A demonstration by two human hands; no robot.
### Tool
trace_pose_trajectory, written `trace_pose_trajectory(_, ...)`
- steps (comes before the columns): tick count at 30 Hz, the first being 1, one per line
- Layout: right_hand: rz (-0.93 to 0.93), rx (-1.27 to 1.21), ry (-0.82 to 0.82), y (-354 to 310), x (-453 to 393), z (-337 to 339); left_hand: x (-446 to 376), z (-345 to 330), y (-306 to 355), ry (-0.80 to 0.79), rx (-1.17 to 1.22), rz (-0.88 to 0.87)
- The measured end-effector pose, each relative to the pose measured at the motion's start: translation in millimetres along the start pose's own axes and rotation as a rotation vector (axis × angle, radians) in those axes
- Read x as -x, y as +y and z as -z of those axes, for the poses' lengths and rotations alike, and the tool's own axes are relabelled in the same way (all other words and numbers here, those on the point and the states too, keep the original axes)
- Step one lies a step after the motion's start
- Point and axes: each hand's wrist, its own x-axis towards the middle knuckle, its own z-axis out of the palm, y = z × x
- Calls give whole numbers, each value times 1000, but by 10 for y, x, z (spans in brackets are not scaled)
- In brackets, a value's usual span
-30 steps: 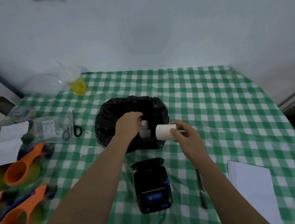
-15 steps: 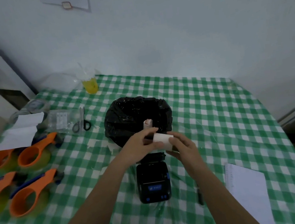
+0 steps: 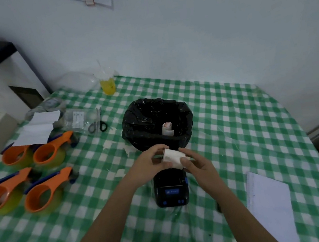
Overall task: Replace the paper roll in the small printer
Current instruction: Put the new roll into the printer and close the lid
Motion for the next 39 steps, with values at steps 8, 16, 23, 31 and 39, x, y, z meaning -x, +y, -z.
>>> trace_pose_trajectory(8, 188, 55, 31, -33, 44, 17, 22, 10, -20, 29, -12, 16)
trace_pose_trajectory(16, 118, 443, -60, 65, -35, 21, 63, -43, -131, 21, -118, 53)
trace_pose_trajectory(23, 71, 473, -62, 382, 7, -40, 64, -151, -346, -27, -201, 80)
trace_pose_trajectory(31, 203, 830, -56, 815, -187, -66, -23, -122, -590, 211, -218, 177)
trace_pose_trajectory(39, 291, 932, -102, 1124, -468, -103, -110, -123, -757, 318, -188, 180)
